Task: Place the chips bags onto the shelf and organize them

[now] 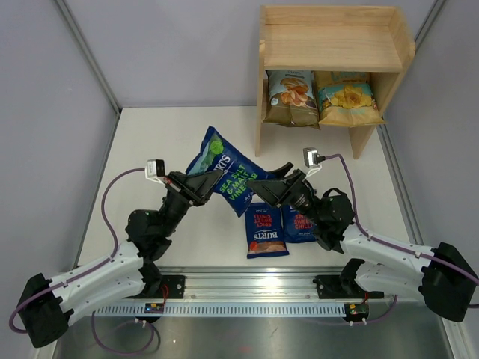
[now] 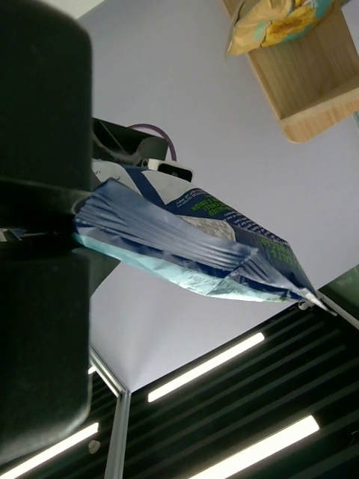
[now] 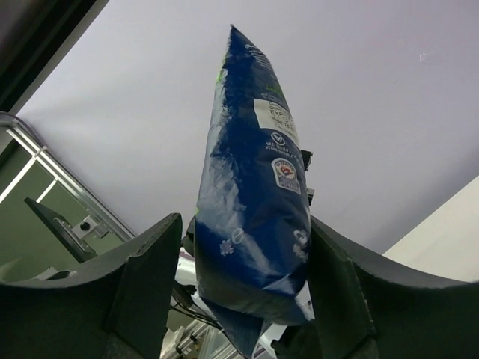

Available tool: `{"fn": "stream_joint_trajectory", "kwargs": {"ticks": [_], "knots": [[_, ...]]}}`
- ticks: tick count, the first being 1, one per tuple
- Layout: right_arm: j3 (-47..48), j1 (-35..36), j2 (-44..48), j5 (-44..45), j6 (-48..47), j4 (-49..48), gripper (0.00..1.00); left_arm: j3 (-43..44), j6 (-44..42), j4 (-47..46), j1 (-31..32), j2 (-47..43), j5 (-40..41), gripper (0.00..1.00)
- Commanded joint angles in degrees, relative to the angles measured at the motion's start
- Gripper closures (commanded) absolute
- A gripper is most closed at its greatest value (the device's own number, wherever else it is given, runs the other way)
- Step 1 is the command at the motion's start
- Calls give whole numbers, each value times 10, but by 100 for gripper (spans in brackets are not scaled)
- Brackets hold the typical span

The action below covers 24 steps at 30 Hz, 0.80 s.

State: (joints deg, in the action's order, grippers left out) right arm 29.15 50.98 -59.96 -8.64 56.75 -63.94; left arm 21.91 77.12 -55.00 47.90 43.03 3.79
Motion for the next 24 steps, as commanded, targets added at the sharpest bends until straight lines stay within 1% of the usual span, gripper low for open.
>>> {"fn": "stream_joint_trajectory", "kwargs": {"ticks": [1,2,4,5,6,9,12,15,18,19,20,21,22,23,24], "knots": [[35,6,7,-21,-19,0,32,12,9,32,2,-7,-2,100],[36,6,12,-22,-23,13,38,10,10,37,2,-13,2,100],[35,5,24,-20,-30,38,39,3,11,44,2,-20,18,99],[33,5,29,-19,-31,47,38,2,10,50,2,-30,24,99],[33,6,36,-20,-33,68,34,1,9,66,2,-35,28,98],[32,5,41,-32,-35,97,27,2,0,82,2,-50,46,98],[25,5,38,-44,-28,94,26,1,-1,77,2,-51,53,99],[22,6,35,-53,-23,93,32,7,-5,75,2,-44,52,99],[22,5,35,-57,-24,93,42,14,-7,87,2,-37,41,99],[22,6,37,-57,-29,94,47,16,-7,89,2,-32,37,98],[22,6,40,-52,-31,101,56,16,-7,93,3,-33,37,95],[23,5,47,-50,-33,110,61,16,-12,103,2,-34,37,90],[25,5,51,-42,-39,122,64,18,-18,110,2,-41,38,77],[28,5,56,-37,-44,152,71,20,-27,123,3,-47,40,69],[29,6,67,-33,-50,165,75,35,-55,164,2,-53,44,58]]}}
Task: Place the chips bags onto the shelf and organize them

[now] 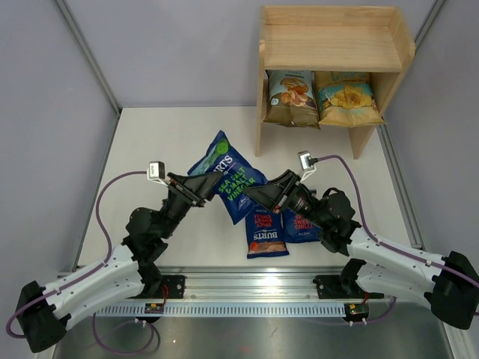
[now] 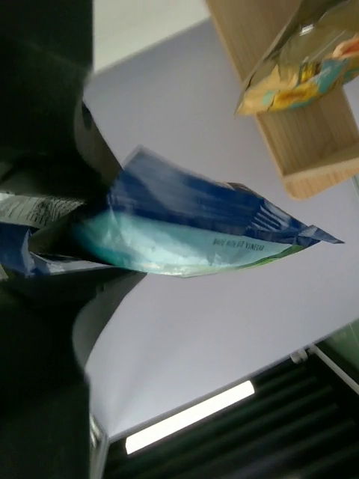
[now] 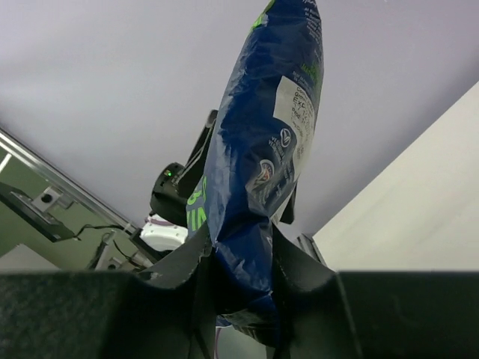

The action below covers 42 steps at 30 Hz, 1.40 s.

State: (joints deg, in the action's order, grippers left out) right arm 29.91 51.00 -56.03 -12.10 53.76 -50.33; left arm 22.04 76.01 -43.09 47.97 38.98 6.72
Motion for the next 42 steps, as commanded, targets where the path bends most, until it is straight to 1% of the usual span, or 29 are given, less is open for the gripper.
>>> {"fn": "stream_joint_trajectory", "kwargs": {"ticks": [1,2,3,4,6,7,8,9,11,12,14,15,16,17,18,20,21,23,24,29,31,32,35,37,39,40,42], "knots": [[21,5,31,5,-27,36,78,44,-59,78,1,-19,27,42],[17,5,33,15,-25,42,79,55,-75,114,1,-31,37,38],[16,5,36,17,-25,42,80,73,-101,176,1,-37,48,35],[16,5,37,22,-30,44,82,77,-112,200,1,-44,69,27],[16,4,45,30,-33,59,82,89,-144,254,-1,-67,102,15],[16,4,49,42,-40,65,82,97,-156,280,-1,-75,116,10],[21,4,61,50,-43,80,82,105,-170,335,-2,-82,130,4],[25,2,68,58,-46,95,83,113,-196,365,-2,-97,143,1],[51,-7,83,80,-59,145,85,144,-230,414,-2,-107,176,1],[62,-13,93,86,-60,164,86,156,-256,463,-2,-111,191,1],[102,-47,100,80,-59,209,85,192,-287,509,-2,-109,197,1],[115,-62,101,75,-55,219,85,204,-310,556,-2,-107,200,1],[128,-77,102,64,-42,232,85,215,-324,576,-2,-101,198,1],[152,-120,97,53,-33,249,86,242,-348,616,-2,-97,196,1],[164,-142,95,44,-23,255,85,253,-356,638,-2,-95,194,1],[189,-185,87,12,6,248,85,277,-375,676,-2,-87,189,1],[201,-220,76,7,13,256,85,297,-390,710,-2,-86,185,1],[232,-245,63,8,27,269,85,315,-404,758,-2,-88,181,1],[242,-272,48,8,31,270,85,335,-421,774,-2,-89,176,1],[335,-325,-19,38,43,306,87,403,-467,883,-2,-89,139,1],[382,-351,-44,40,49,312,87,433,-493,908,-2,-91,117,1],[397,-357,-71,41,53,322,87,441,-507,931,-2,-97,113,1],[448,-384,-125,33,71,325,87,448,-538,947,-2,-116,105,1],[468,-393,-143,40,72,314,88,429,-548,944,-2,-145,116,1],[484,-404,-164,46,80,326,88,413,-550,939,-2,-160,137,1],[504,-412,-172,32,85,331,88,404,-552,936,-2,-174,138,1],[529,-454,-200,9,108,356,88,376,-556,931,-2,-186,138,1]]}}
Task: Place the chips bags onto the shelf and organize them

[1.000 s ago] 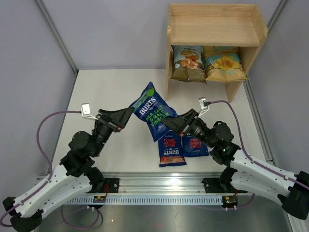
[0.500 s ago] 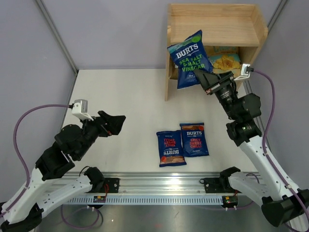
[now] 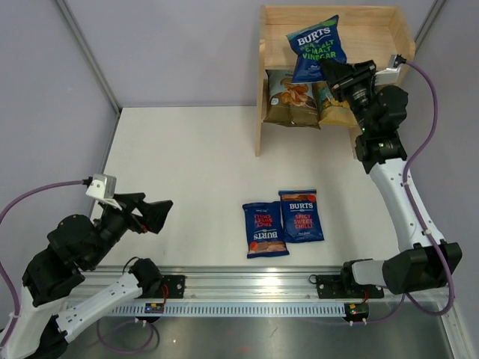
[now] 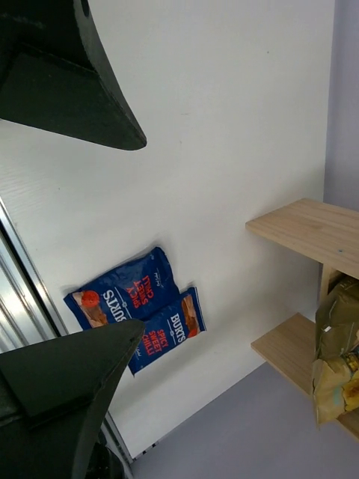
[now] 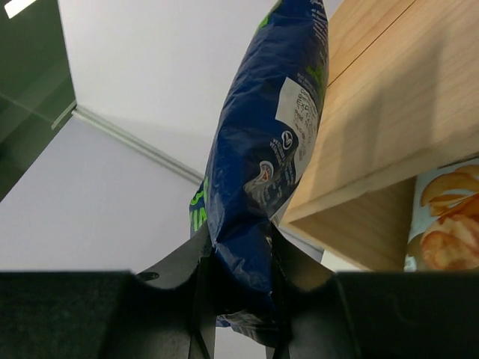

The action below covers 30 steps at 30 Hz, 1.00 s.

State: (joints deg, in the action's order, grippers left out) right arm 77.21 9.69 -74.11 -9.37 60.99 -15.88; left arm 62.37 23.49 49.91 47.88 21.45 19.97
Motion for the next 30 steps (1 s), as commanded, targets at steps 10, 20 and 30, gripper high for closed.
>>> {"fn": "stream_joint_trajectory", "kwargs": {"ticks": [10,20,30], "knots": [[155,-211,-114,-189,124,108,88,-132,-22,-49,0,-48,-23,1],[157,-245,-140,-147,142,117,85,-146,-13,-57,-1,-76,-19,1],[186,-245,-161,-80,159,124,82,-151,-8,-57,-1,-99,-14,1]]}}
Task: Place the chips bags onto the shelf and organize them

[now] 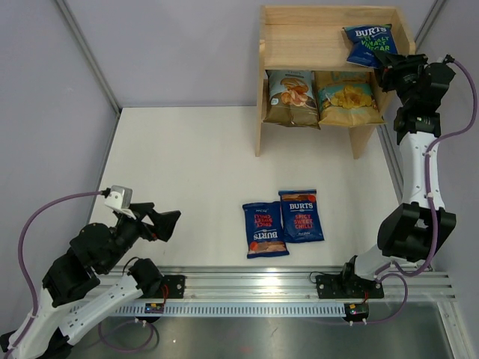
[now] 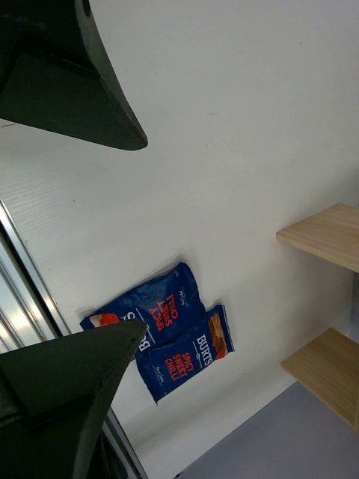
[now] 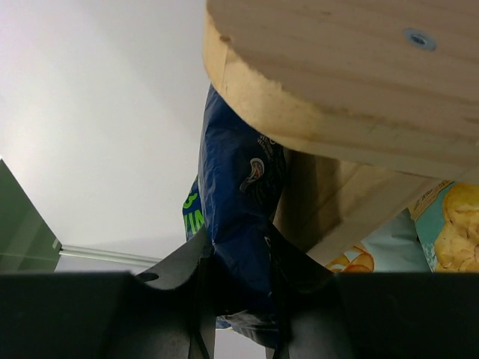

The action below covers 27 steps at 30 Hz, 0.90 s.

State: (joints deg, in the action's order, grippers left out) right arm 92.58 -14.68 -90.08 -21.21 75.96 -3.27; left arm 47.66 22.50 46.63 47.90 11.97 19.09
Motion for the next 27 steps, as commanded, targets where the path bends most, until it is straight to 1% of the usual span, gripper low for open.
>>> {"fn": "stream_joint_trajectory", "kwargs": {"ticks": [1,9,10,14,19,23,25,26,27], "knots": [[41,-1,-6,42,9,2,82,-4,2,-24,-1,-4,-5,1],[94,1,-40,46,1,28,77,-5,3,-24,0,-10,-4,1],[109,2,-49,46,-3,50,76,-5,4,-24,-1,-10,-3,1],[137,3,-66,47,-12,70,75,-5,4,-24,-1,-11,-5,1],[193,8,-90,39,-37,125,69,-5,4,-24,-1,-10,-4,1],[219,11,-89,46,-52,177,62,-4,5,-23,-1,-10,-3,1],[237,11,-89,52,-65,219,55,-5,5,-24,-1,-11,-3,1],[242,11,-89,57,-73,232,53,-4,5,-24,-1,-12,-3,1],[248,11,-88,63,-75,250,48,-5,5,-24,-1,-12,-2,1]]}}
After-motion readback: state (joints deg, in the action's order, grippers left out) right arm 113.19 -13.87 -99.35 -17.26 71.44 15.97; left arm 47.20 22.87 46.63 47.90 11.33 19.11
